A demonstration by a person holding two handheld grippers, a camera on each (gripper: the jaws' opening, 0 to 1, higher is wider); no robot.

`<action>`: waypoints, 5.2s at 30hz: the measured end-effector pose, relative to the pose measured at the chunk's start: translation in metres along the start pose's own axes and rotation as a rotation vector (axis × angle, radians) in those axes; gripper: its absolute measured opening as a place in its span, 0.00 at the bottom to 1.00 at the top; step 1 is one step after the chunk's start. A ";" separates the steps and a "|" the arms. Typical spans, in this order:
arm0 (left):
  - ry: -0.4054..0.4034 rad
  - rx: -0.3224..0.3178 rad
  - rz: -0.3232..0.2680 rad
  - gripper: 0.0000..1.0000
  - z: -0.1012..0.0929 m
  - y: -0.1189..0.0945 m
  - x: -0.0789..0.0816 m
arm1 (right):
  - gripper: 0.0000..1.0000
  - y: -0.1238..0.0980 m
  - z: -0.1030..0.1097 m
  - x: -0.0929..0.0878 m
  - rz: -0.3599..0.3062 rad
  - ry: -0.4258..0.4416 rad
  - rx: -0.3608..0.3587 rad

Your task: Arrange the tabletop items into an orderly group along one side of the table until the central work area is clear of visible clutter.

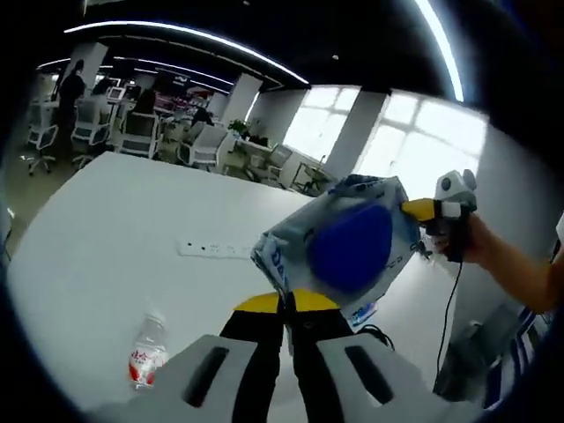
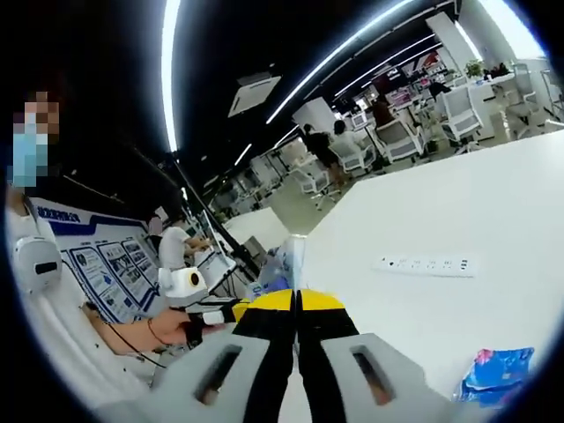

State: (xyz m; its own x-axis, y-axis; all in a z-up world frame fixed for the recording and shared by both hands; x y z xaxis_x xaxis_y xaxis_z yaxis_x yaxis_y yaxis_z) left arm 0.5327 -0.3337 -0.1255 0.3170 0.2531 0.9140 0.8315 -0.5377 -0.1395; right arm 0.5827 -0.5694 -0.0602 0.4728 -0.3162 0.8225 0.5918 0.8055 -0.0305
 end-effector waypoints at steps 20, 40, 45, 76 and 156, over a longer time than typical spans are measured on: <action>0.045 -0.062 0.083 0.00 -0.029 0.021 0.017 | 0.00 -0.033 0.002 -0.019 -0.079 0.053 -0.195; 0.039 -0.047 0.211 0.00 -0.029 0.054 -0.021 | 0.00 -0.051 -0.052 -0.052 -0.010 0.045 -0.421; 0.029 -0.031 0.241 0.00 -0.025 0.061 -0.033 | 0.00 -0.052 -0.063 -0.062 0.012 0.042 -0.460; -0.024 0.040 0.361 0.00 -0.003 0.096 -0.101 | 0.00 -0.047 -0.125 -0.117 0.263 -0.163 -0.603; -0.148 0.080 0.439 0.00 0.028 0.110 -0.157 | 0.11 -0.039 -0.150 -0.151 0.481 -0.344 -0.655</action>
State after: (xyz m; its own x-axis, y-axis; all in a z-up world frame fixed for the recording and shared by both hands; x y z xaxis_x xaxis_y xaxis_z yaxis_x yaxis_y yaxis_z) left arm 0.5875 -0.4104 -0.2946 0.7031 0.1309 0.6989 0.6353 -0.5572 -0.5347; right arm 0.5859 -0.6276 -0.2684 0.6066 0.2371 0.7588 0.6844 0.3300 -0.6502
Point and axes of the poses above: the point that each gripper's makers call its tool centre point, and the gripper's own axes: y roughly forward along the fingers, z roughly to its left, x roughly out of its top, the point moved 5 cm from there along -y, roughly backward along the fingers, and after that the axes turned 12 degrees about -z, right-handed, at the moved point
